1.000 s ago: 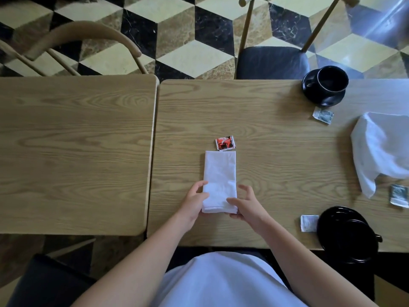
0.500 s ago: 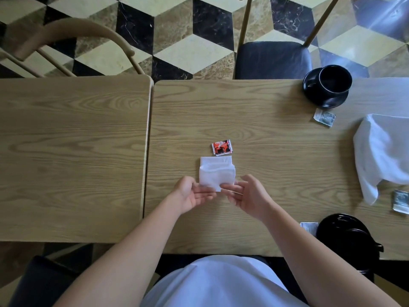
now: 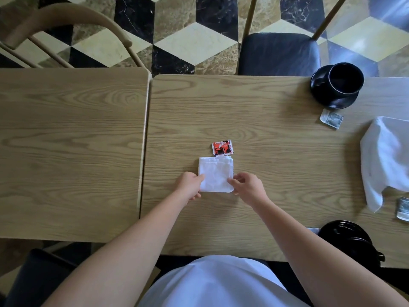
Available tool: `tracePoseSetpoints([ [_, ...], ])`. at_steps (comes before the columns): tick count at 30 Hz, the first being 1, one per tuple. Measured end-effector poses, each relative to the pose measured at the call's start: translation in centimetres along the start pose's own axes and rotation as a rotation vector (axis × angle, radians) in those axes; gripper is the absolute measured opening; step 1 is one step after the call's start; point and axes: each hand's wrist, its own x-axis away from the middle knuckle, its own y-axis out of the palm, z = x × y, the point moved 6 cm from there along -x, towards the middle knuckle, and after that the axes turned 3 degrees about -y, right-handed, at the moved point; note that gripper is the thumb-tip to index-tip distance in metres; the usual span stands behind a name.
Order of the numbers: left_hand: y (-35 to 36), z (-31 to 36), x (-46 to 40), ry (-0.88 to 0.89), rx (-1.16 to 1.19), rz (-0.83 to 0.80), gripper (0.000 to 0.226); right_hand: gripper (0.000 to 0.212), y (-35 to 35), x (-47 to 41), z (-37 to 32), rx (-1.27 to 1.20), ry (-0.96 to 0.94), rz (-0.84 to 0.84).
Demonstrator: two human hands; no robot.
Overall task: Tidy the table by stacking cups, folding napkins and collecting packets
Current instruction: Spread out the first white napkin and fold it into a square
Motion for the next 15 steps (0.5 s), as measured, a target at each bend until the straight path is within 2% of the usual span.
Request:
tracePoseSetpoints([
  [4,-0.1,-0.2,-0.2,-0.005,0.012,0.017,0.035,0.035,0.4,-0.2,-0.3,0.115,-0.029,-0.013],
  [7,0.0,-0.3,-0.2,0.002,0.037,0.036,0.037,0.041,0.8,0.2,-0.2,0.243,-0.021,-0.059],
  [10,0.1,-0.2,-0.1,0.004,0.047,0.067,0.037,0.046,0.8,0.3,0.4,0.347,0.017,-0.032],
  [13,0.0,0.2,0.2,-0.007,0.007,0.109,0.037,0.046,1.1,0.3,0.0,0.403,0.056,-0.016],
  [15,-0.2,0.8,0.7,0.013,-0.063,0.154,0.034,0.038,1.2,0.4,-0.4,0.410,0.055,0.000],
])
